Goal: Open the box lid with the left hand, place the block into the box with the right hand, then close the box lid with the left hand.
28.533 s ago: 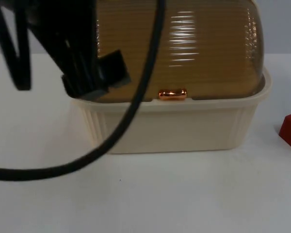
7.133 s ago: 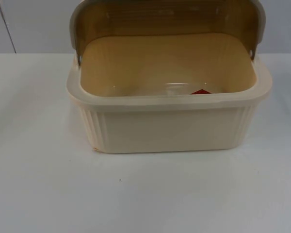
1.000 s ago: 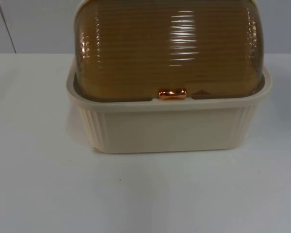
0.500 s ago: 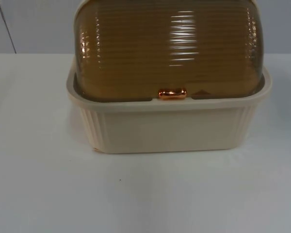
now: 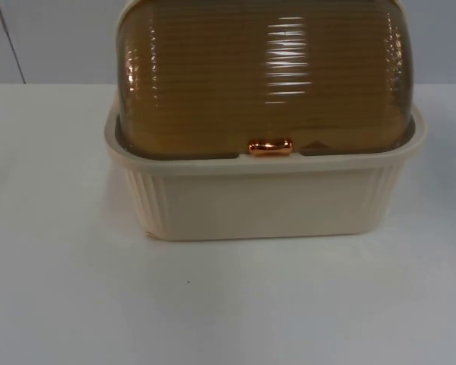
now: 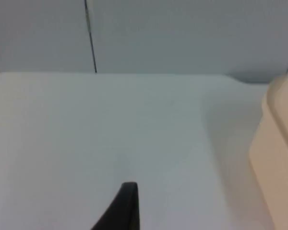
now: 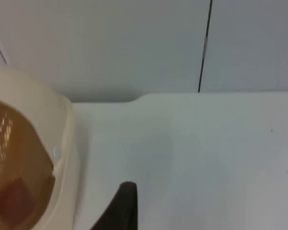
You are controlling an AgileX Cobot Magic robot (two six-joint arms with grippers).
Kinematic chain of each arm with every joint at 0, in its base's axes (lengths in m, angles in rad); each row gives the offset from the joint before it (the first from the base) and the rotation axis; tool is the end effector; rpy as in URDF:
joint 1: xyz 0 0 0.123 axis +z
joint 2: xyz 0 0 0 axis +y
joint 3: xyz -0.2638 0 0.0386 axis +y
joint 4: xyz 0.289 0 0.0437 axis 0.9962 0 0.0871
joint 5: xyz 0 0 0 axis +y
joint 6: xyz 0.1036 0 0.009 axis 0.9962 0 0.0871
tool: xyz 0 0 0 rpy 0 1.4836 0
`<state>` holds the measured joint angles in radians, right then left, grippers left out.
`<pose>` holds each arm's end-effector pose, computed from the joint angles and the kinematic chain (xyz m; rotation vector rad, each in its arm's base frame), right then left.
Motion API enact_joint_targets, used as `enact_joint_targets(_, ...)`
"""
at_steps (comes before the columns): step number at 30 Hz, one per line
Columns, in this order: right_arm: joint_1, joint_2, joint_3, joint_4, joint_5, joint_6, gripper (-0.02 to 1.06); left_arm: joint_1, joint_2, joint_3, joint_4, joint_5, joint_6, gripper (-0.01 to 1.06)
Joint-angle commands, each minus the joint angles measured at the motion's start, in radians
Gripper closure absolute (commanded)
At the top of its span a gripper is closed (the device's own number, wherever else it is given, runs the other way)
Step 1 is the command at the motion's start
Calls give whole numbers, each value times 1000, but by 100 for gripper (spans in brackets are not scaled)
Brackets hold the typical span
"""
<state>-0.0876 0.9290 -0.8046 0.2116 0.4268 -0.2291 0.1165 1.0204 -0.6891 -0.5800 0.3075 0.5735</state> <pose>0.2580 -0.0136 0.3193 -0.0027 2.0245 0.0100 0.2724 0.0145 0.2658 -0.0027 2.0682 -0.0918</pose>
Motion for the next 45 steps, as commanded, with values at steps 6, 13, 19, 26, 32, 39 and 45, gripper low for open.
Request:
enact_joint_targets(6,2,-125,106,1,-110,12,11,0,-188,71,-42,28,48,0)
enact_joint_targets(13,2,-266,106,3,-87,12,11,0,-397,71,-30,44,48,0)
enact_joint_targets(19,2,-382,106,0,-34,12,11,0,-499,71,-18,25,48,0)
enact_joint_targets(26,10,-523,106,0,48,4,11,0,-674,43,-26,195,39,0)
enact_joint_targets(32,28,-606,106,-1,176,24,11,0,-842,-4,228,384,-253,0)
enact_joint_targets(39,31,-684,106,-87,267,136,11,0,-890,-48,460,632,-449,0)
enact_joint_targets(45,31,-710,106,-106,314,139,11,0,-906,-54,460,655,-451,0)
